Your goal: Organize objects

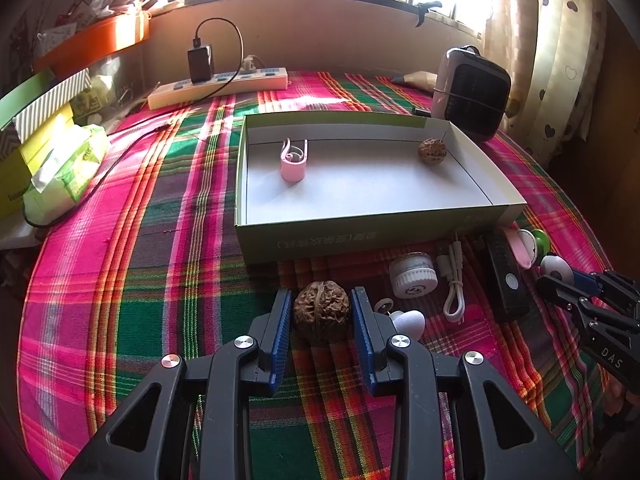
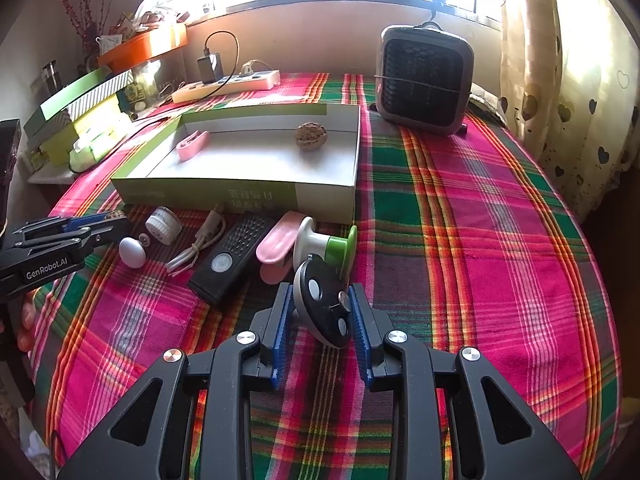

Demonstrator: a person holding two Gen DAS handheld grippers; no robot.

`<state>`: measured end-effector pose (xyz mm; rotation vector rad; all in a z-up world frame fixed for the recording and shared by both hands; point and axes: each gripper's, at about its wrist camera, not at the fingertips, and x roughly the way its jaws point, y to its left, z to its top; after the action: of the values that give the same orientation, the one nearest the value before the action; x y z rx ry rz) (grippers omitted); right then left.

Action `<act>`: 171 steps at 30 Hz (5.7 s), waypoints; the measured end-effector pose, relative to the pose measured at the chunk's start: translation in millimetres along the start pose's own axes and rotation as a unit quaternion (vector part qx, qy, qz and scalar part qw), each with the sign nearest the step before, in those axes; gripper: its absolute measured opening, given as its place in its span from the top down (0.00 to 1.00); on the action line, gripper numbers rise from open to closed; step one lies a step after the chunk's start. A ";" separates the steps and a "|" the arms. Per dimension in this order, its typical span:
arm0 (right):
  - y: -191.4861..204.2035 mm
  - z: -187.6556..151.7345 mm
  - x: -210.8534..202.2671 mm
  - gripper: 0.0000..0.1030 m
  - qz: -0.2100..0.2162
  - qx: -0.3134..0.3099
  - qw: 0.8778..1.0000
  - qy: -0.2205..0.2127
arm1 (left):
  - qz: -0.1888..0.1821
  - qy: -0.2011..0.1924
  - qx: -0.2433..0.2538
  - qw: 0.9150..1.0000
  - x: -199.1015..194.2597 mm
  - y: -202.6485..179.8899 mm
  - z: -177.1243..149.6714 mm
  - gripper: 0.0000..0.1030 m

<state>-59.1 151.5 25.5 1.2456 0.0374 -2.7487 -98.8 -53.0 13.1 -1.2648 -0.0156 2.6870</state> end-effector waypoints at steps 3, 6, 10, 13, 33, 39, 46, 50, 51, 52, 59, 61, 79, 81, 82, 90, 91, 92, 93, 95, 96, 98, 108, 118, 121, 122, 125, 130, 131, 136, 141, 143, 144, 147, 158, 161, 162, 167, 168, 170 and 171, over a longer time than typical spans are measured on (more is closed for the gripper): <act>0.0 0.3 -1.7 0.72 0.000 0.000 1.000 -0.003 | 0.000 -0.003 0.001 1.000 -3.1 -0.5 0.3 0.73; 0.7 2.0 -6.1 0.72 0.002 -0.001 1.000 -0.009 | -0.002 -0.007 0.002 1.000 -7.8 -1.5 1.8 0.73; 1.9 6.7 -12.1 0.72 0.003 -0.004 1.000 -0.018 | -0.004 -0.016 0.005 1.000 -15.1 -3.7 5.9 0.73; 3.7 11.2 -17.1 0.72 0.004 -0.008 1.000 -0.026 | -0.004 -0.020 0.005 1.000 -18.7 -3.5 9.4 0.73; 20.5 63.4 -10.1 0.72 0.025 -0.048 0.997 -0.046 | -0.007 -0.039 0.013 0.999 -15.9 -1.4 45.5 0.73; 29.0 84.0 10.2 0.72 0.045 -0.065 0.996 -0.031 | -0.006 -0.036 0.012 0.999 -5.8 0.7 54.3 0.73; 39.6 109.6 38.7 0.72 0.059 -0.083 0.995 -0.016 | -0.008 -0.029 0.013 0.999 8.1 3.1 61.6 0.73; 45.5 121.0 54.9 0.72 0.063 -0.095 0.993 -0.007 | -0.006 -0.026 0.009 1.000 15.6 6.3 66.0 0.73; 47.4 123.2 58.6 0.72 0.064 -0.099 0.993 -0.004 | -0.005 -0.025 0.009 1.000 17.1 6.9 67.0 0.73; 48.6 125.3 61.5 0.72 0.064 -0.102 0.993 -0.002 | -0.005 -0.025 0.010 1.000 18.4 7.0 67.7 0.73; 55.9 140.5 85.9 0.72 0.068 -0.113 0.991 0.015 | -0.002 -0.020 0.009 1.000 31.1 9.6 72.4 0.73; 58.8 144.6 92.7 0.72 0.069 -0.116 0.991 0.020 | -0.002 -0.018 0.010 1.000 34.5 10.1 73.7 0.73; 79.8 156.6 138.0 0.72 0.054 -0.157 0.984 0.061 | 0.002 -0.003 0.026 1.000 56.2 7.5 78.3 0.73; 80.6 157.1 139.8 0.72 0.052 -0.159 0.984 0.062 | 0.001 -0.001 0.028 1.000 57.8 6.3 78.4 0.73; 81.1 157.5 140.6 0.72 0.050 -0.161 0.984 0.062 | 0.001 0.000 0.028 1.000 58.6 5.9 78.5 0.73; 83.9 158.2 143.8 0.72 0.044 -0.171 0.982 0.060 | 0.004 0.002 0.030 1.000 60.4 5.0 78.6 0.73; 83.9 158.3 143.9 0.72 0.044 -0.171 0.982 0.060 | 0.005 0.001 0.031 0.999 60.3 4.5 78.6 0.73; 83.7 158.2 144.0 0.72 0.044 -0.171 0.982 0.061 | 0.007 0.001 0.033 0.999 60.1 4.0 78.4 0.73; 84.0 158.3 144.2 0.72 0.043 -0.171 0.982 0.062 | 0.007 0.002 0.035 0.999 60.4 3.6 78.5 0.73; 84.4 158.4 144.4 0.72 0.042 -0.173 0.982 0.062 | 0.007 0.002 0.034 0.999 60.6 3.6 78.6 0.73; 84.6 158.3 144.3 0.72 0.042 -0.173 0.982 0.062 | 0.006 0.002 0.033 0.999 60.8 3.3 78.8 0.73; 85.0 158.2 144.3 0.71 0.041 -0.174 0.982 0.063 | 0.006 0.003 0.033 0.999 61.0 3.5 78.8 0.73; 82.8 157.7 144.8 0.61 0.044 -0.164 0.983 0.067 | 0.006 0.004 0.033 0.999 60.2 5.8 78.0 0.73; 81.7 158.0 139.6 0.53 0.042 -0.154 0.985 0.061 | 0.009 0.000 0.028 1.000 54.8 5.4 77.4 0.67; 80.8 157.8 136.2 0.50 0.042 -0.153 0.986 0.057 | 0.012 0.000 0.025 1.000 52.0 6.2 77.3 0.65; 80.5 157.7 135.1 0.50 0.040 -0.152 0.986 0.056 | 0.013 -0.001 0.024 1.000 51.1 6.3 77.4 0.65; 80.1 157.0 132.1 0.50 0.039 -0.151 0.986 0.054 | 0.013 -0.002 0.024 1.000 47.6 5.9 76.4 0.64; 78.6 155.4 125.2 0.50 0.039 -0.146 0.987 0.049 | 0.014 -0.006 0.024 1.000 40.9 5.1 75.4 0.64; 78.2 154.9 123.4 0.50 0.039 -0.146 0.987 0.047 | 0.014 -0.007 0.023 1.000 38.9 5.0 74.9 0.64; 75.5 151.5 114.8 0.50 0.038 -0.140 0.989 0.040 | 0.009 -0.014 0.020 1.000 29.6 4.3 72.9 0.62; 69.9 148.0 104.7 0.50 0.037 -0.125 0.991 0.033 | 0.012 -0.020 0.017 1.000 20.9 4.2 69.3 0.62; 67.8 145.9 99.5 0.50 0.037 -0.120 0.992 0.029 | 0.010 -0.023 0.015 1.000 16.3 4.1 67.8 0.62; 66.1 144.7 96.7 0.50 0.038 -0.115 0.992 0.028 | 0.011 -0.025 0.014 1.000 13.8 4.0 66.8 0.62; 61.5 140.3 88.9 0.50 0.039 -0.103 0.994 0.023 | 0.009 -0.030 0.013 0.999 7.1 3.0 63.5 0.62; 41.2 115.6 43.3 0.50 0.032 -0.066 0.997 -0.012 | -0.007 -0.042 0.010 0.999 -16.4 -2.8 44.3 0.62; 35.9 107.2 31.5 0.50 0.031 -0.056 0.998 -0.021 | -0.013 -0.043 0.012 0.999 -21.1 -4.9 39.0 0.62; 33.5 103.9 28.2 0.50 0.033 -0.052 0.998 -0.022 | -0.015 -0.042 0.012 0.999 -22.1 -5.5 37.3 0.62; 24.9 86.7 14.3 0.50 0.024 -0.040 0.999 -0.028 | -0.028 -0.039 0.016 0.999 -26.8 -9.1 27.8 0.62; 22.9 83.2 11.0 0.50 0.023 -0.037 0.999 -0.030 | -0.030 -0.036 0.015 0.999 -27.0 -9.5 26.0 0.62; 17.6 77.2 5.0 0.50 0.021 -0.029 0.999 -0.034 | -0.036 -0.033 0.015 0.999 -27.6 -10.6 21.9 0.62; 14.4 73.5 1.4 0.50 0.019 -0.025 0.999 -0.037 | -0.038 -0.032 0.015 0.999 -27.9 -11.1 19.9 0.62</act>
<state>-113.2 131.7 73.4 1.1191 0.0735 -2.7416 -94.8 -45.3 48.1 -1.1456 -0.0301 2.6521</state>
